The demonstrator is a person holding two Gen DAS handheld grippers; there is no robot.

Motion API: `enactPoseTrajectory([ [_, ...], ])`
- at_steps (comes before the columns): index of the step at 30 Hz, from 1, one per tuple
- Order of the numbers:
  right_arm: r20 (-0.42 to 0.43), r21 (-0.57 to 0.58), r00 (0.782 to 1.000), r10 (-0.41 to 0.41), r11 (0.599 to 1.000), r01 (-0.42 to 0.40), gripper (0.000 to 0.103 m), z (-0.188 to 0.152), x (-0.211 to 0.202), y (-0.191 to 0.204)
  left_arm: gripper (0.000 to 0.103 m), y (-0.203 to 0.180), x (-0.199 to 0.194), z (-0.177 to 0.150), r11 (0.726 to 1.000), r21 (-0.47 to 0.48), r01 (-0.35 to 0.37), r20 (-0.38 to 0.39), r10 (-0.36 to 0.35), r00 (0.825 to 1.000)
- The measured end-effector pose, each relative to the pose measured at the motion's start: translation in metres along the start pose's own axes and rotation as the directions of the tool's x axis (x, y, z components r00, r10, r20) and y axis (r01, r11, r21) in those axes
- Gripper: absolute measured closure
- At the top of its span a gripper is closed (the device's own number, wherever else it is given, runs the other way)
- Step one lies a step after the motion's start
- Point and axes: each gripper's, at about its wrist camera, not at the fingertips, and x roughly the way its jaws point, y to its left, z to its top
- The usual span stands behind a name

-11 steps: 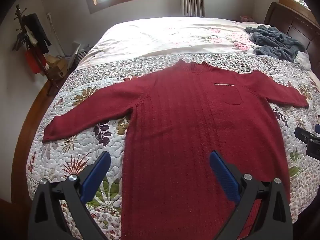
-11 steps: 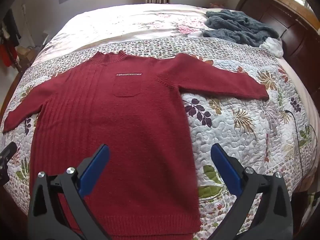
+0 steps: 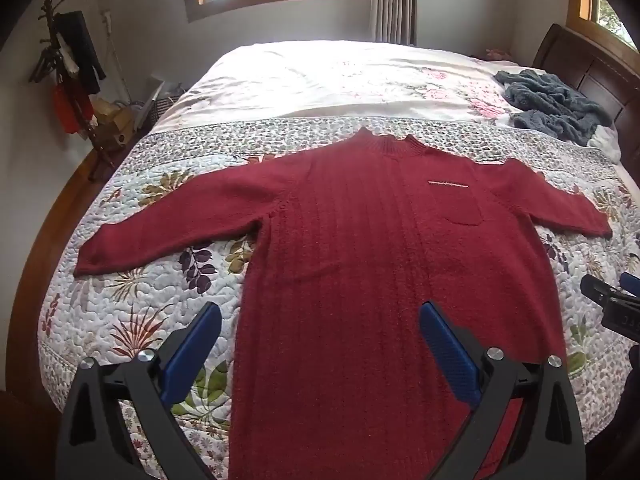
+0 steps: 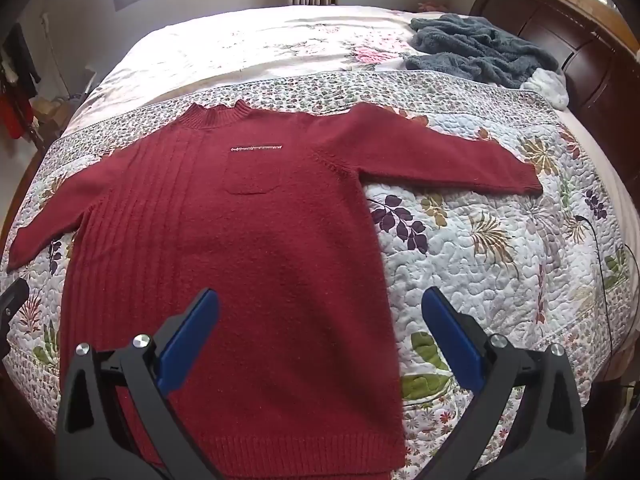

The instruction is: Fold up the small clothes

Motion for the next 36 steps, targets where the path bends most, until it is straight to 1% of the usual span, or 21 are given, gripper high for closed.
enactPoseTrajectory([
  [5,-0.006,0.001,1.000,0.001,1.000,-0.001,0.003,0.003,0.002,0.000,0.004,-0.002,0.001,-0.002,0.999,0.019,-0.028,0.016,0.028,0.999],
  [14,-0.007,-0.013,1.000,-0.007,1.000,0.007,0.003,0.002,0.006,0.005,0.004,-0.002,0.003,-0.004,0.999,0.019,-0.033,0.011,0.032,0.999],
  [22,-0.008,-0.014,1.000,-0.006,1.000,0.006,0.003,0.002,0.008,0.004,0.004,-0.002,0.003,-0.005,0.998,0.027,-0.049,0.023,0.048,0.999],
  [36,-0.016,-0.020,1.000,-0.005,1.000,0.005,0.003,0.004,0.012,0.006,0.004,-0.001,0.005,-0.004,0.998,0.021,-0.052,0.017,0.051,0.999],
])
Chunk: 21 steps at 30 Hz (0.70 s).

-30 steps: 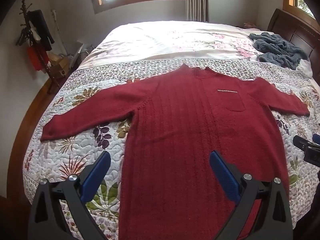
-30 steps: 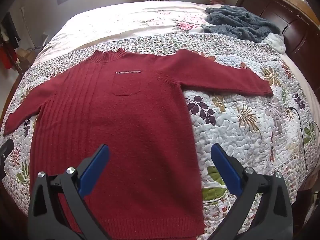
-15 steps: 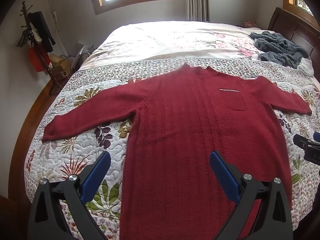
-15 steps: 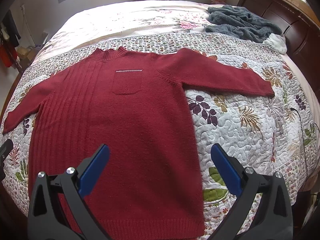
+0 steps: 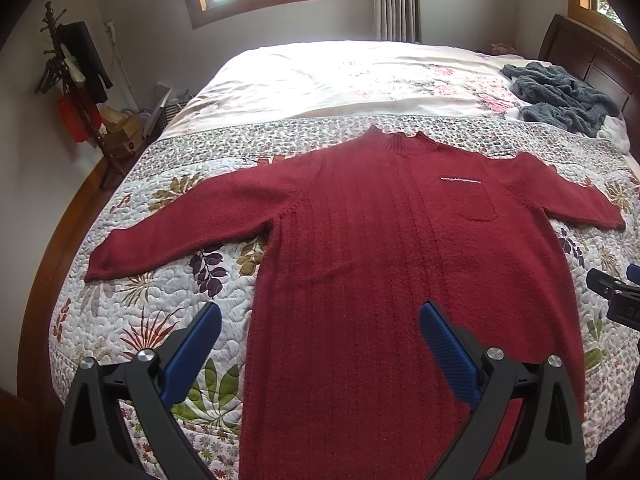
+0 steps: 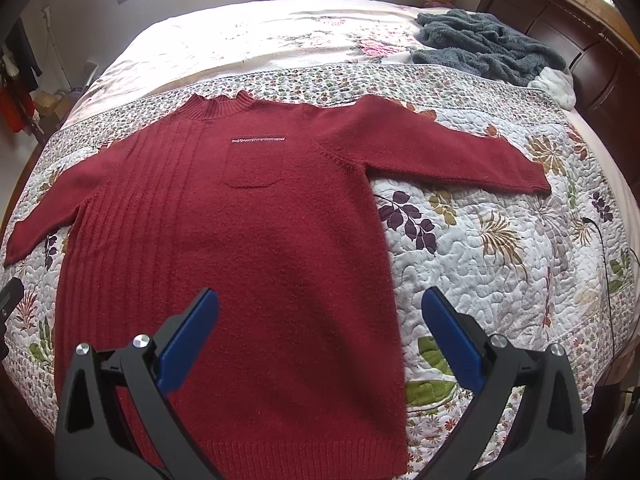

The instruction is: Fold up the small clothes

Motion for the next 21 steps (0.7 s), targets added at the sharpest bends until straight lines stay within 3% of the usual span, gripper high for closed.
enactPoseTrajectory([
  [21,-0.001,-0.013,1.000,0.003,1.000,-0.003,0.003,-0.0016,0.0043,0.0015,0.004,0.0007,0.0016,-0.0017,1.000,-0.003,-0.015,0.001,0.015,1.000],
])
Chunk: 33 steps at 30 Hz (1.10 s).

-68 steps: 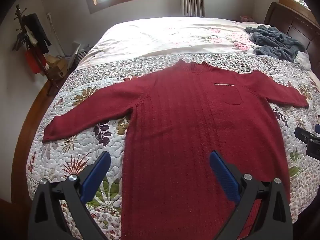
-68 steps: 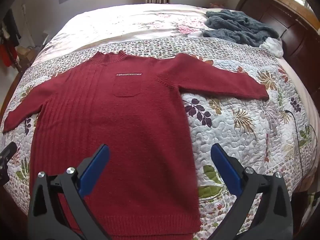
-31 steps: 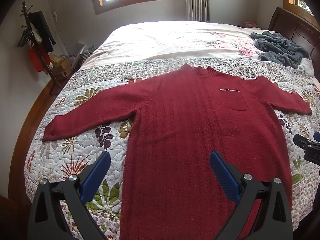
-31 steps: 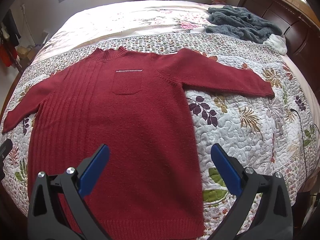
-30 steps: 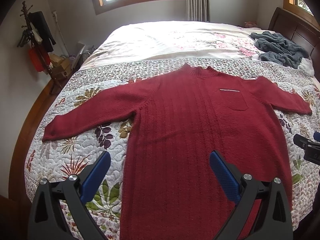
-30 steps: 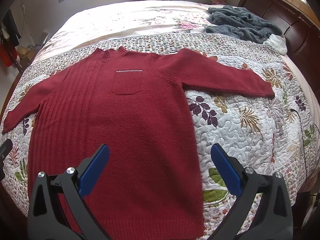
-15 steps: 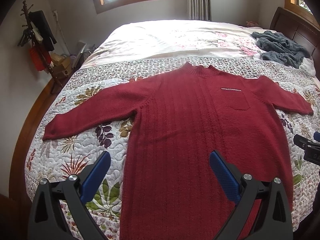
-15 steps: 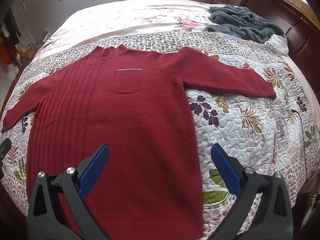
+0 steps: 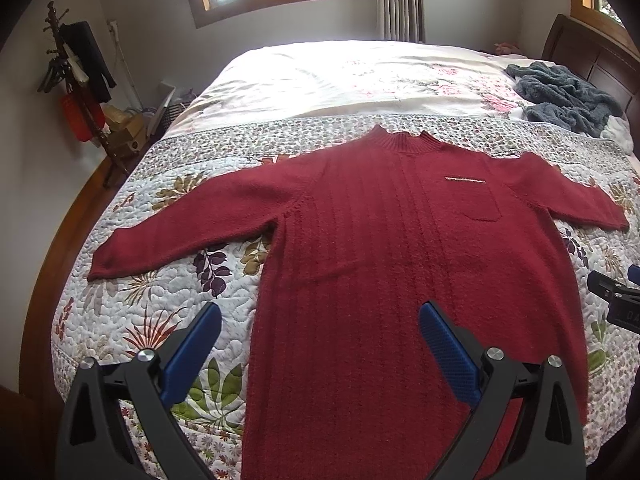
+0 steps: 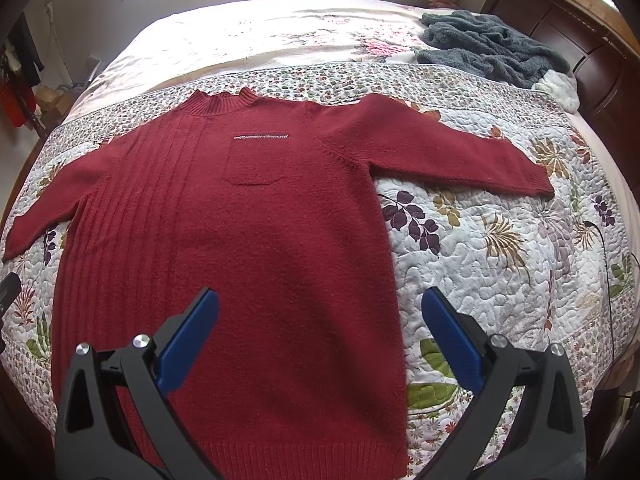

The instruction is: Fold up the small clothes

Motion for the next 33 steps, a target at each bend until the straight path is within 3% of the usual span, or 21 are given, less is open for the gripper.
enactPoseTrajectory([
  [33,0.008,0.002,1.000,0.008,1.000,-0.008,0.003,0.0048,0.0029,-0.0046,0.004,0.0022,0.0080,-0.0011,1.000,-0.005,-0.024,-0.008,0.024,1.000],
])
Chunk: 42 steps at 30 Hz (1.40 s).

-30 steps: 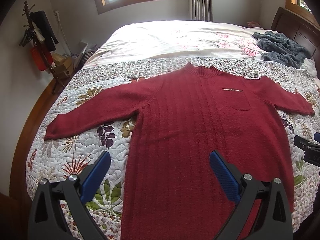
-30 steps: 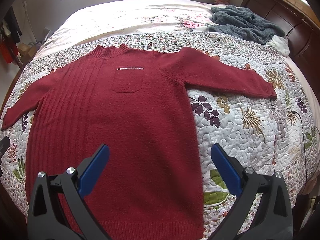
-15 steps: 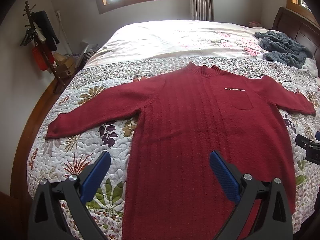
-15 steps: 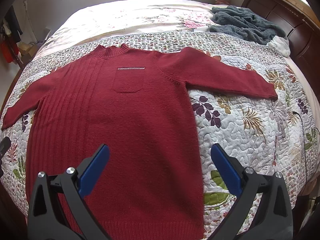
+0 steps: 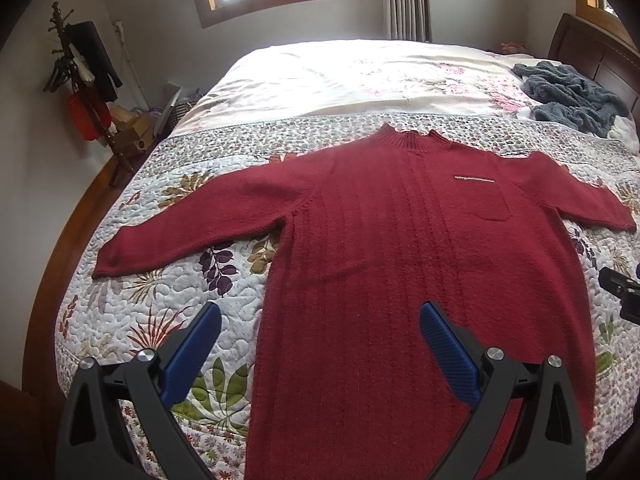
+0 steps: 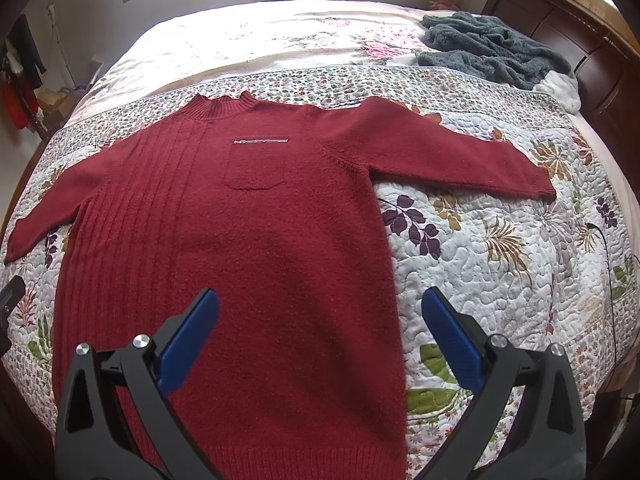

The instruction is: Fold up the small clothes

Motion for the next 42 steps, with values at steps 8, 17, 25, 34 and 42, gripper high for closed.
enactPoseTrajectory([
  [8,0.004,0.121,0.999,-0.051,0.991,0.050,0.003,0.042,0.023,-0.106,0.004,-0.020,0.035,0.037,1.000,0.002,0.018,-0.014,-0.017,1.000],
  [17,-0.152,0.438,0.988,-0.025,0.895,0.090,0.003,0.094,0.131,-0.315,0.004,-0.079,0.077,0.107,0.997,-0.014,0.070,0.007,-0.070,0.998],
  [25,-0.236,0.554,0.972,0.024,0.825,0.114,0.004,0.096,0.205,-0.389,0.004,-0.116,0.107,0.130,0.998,0.011,0.067,0.009,-0.067,0.998],
  [34,-0.179,0.541,0.983,0.032,0.838,0.071,0.067,0.110,0.212,-0.385,0.004,-0.121,0.132,0.130,0.999,0.020,0.045,-0.024,-0.044,0.999],
  [42,-0.024,0.500,0.999,0.045,0.866,-0.027,0.090,0.125,0.144,-0.375,0.004,-0.094,0.129,0.121,1.000,-0.009,0.021,-0.028,-0.021,0.999],
])
